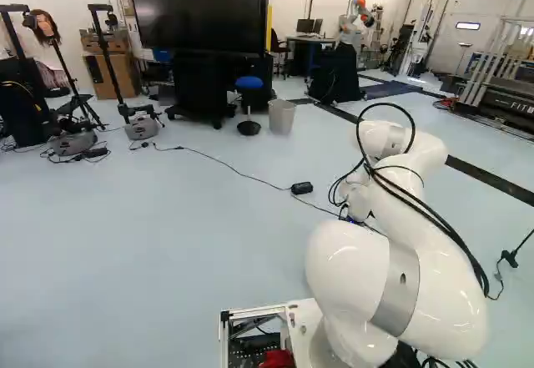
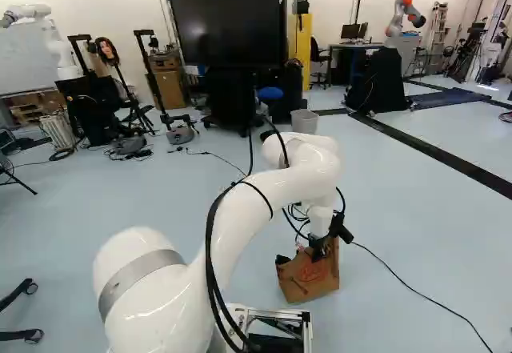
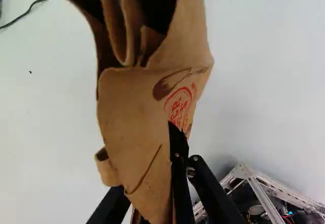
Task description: Pick up the grocery bag from the ground
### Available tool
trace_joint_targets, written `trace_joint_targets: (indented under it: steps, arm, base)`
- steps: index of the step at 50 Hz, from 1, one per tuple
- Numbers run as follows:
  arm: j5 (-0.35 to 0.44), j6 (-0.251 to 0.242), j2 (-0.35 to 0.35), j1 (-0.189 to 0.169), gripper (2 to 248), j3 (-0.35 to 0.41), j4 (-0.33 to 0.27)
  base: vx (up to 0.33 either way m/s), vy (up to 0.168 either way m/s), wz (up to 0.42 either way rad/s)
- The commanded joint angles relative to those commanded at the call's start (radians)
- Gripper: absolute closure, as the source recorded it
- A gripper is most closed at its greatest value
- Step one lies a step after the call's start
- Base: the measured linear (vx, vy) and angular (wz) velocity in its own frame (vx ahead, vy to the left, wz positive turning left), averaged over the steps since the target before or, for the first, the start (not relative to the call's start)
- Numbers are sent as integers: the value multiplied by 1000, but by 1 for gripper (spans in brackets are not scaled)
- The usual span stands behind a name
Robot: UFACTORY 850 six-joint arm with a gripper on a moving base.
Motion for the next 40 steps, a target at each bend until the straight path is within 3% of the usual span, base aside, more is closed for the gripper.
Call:
trace_joint_targets:
  steps: [40]
  arm:
    - [0,0,174,7,229,206,0]
  base:
    - [0,0,0]
